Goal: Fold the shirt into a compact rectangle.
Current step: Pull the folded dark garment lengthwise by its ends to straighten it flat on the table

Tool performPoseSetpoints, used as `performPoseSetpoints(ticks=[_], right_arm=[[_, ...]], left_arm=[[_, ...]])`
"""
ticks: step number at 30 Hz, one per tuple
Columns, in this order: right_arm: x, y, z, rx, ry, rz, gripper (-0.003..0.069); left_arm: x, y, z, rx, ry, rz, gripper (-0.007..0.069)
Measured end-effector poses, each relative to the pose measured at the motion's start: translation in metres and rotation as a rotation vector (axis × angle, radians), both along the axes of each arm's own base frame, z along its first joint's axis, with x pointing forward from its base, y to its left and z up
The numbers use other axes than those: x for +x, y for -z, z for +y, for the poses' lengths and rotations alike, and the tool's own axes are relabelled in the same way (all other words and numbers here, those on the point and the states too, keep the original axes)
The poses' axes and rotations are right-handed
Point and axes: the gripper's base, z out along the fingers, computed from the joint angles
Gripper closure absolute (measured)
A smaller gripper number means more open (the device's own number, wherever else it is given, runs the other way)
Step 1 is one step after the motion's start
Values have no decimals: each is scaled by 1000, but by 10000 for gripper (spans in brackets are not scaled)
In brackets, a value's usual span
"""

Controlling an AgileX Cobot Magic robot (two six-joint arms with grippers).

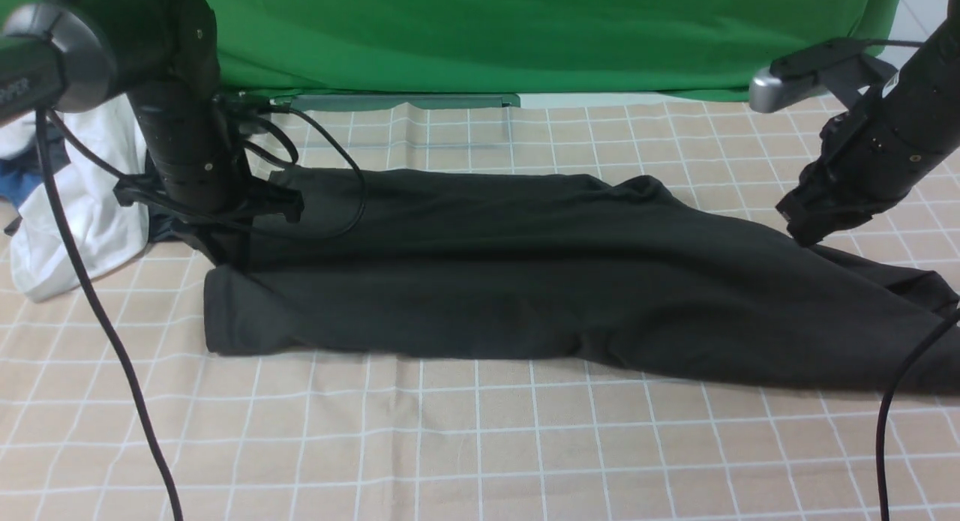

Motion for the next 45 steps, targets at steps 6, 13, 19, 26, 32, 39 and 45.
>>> performPoseSetpoints(ticks=[6,13,19,26,32,39,45], right_arm=[[11,-3,-16,-36,46,-114,258],[24,9,-34,-24,136,-94,232],[26,10,-32,1,160,-84,232],[26,11,-32,2,160,-75,232],[26,11,-32,3,162,-74,232],[26,11,-32,5,170,-73,232],[26,11,-32,7,175,-73,232]], left_arm=[[10,-2,4,48,24,-105,374],[25,-26,-2,-16,-7,-226,187],[37,-38,-21,-139,3,-343,195],[57,-11,-20,-38,51,-432,192],[70,19,-22,-38,61,-457,192],[73,45,-25,-80,30,-416,331],[74,40,-25,-71,40,-440,589]])
